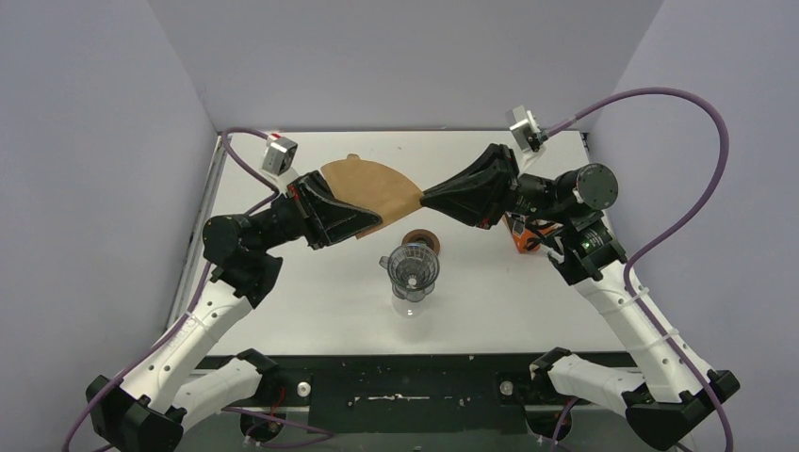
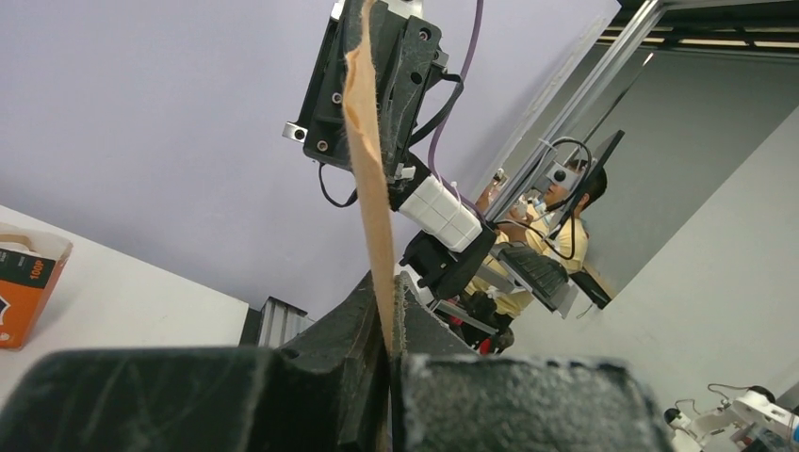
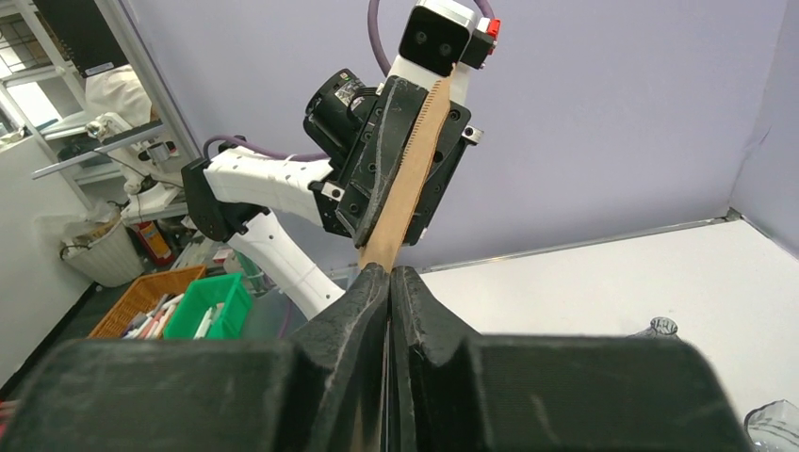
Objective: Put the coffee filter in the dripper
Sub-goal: Place the coffee filter in the coffee dripper.
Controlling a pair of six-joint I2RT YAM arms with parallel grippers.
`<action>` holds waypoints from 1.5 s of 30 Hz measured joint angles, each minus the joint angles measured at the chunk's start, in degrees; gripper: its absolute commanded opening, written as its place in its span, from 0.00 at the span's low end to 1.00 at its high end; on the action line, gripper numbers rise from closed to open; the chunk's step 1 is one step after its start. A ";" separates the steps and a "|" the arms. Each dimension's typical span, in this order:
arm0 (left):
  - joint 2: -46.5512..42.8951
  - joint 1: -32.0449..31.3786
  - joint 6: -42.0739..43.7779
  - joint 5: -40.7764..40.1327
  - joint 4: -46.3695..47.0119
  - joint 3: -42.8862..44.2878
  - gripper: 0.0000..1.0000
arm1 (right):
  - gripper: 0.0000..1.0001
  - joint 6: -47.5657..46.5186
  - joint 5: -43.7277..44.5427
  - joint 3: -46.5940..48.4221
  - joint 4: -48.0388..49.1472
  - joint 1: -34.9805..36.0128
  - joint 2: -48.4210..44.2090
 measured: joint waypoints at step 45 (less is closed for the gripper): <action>2.40 0.63 39.43 15.98 -43.65 -2.58 0.00 | 0.49 -13.99 3.52 9.62 -36.30 0.15 9.75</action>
